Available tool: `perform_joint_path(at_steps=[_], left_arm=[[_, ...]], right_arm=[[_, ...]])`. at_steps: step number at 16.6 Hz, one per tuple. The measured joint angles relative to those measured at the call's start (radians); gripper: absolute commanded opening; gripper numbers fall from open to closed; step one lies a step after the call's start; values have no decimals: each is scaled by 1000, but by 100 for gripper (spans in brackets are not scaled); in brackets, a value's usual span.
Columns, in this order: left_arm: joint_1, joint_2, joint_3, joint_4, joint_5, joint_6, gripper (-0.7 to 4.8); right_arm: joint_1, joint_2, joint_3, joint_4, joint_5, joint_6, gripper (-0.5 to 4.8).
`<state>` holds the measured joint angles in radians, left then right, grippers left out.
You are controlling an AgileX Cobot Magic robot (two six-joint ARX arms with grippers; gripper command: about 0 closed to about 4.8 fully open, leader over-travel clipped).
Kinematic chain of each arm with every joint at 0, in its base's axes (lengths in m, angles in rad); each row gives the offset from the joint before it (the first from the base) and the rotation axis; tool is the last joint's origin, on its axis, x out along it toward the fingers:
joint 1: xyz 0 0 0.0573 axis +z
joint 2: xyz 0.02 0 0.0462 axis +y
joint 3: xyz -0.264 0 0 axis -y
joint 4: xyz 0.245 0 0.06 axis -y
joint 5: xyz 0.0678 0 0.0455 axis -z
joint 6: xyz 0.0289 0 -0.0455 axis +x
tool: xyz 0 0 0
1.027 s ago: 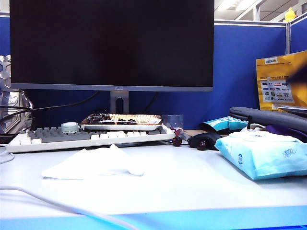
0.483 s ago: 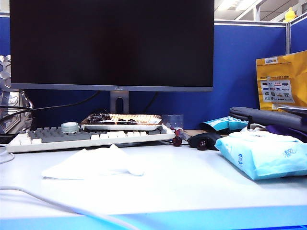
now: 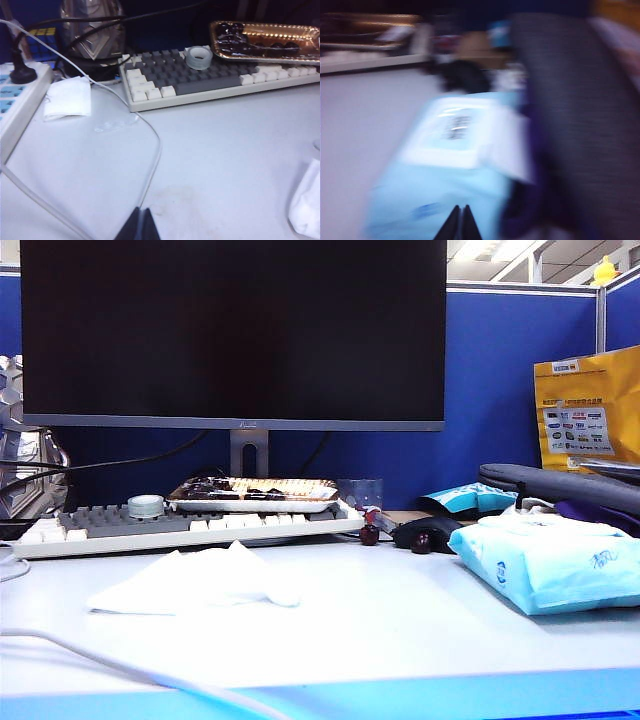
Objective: Pull out a wet wipe from the sky blue wet wipes packet and place it on the table.
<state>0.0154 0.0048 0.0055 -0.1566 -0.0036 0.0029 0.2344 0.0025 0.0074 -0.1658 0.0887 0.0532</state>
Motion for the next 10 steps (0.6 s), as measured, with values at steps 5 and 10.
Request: perform_joint_path(at_steps=[5,10], left_arm=[[0,0,0,0,0,0,-4],[0,0,0,0,0,0,-4]], right_arm=[[-52,0,0,3,71,-2,-1],[-51,0,0,4,77,-2,-1]])
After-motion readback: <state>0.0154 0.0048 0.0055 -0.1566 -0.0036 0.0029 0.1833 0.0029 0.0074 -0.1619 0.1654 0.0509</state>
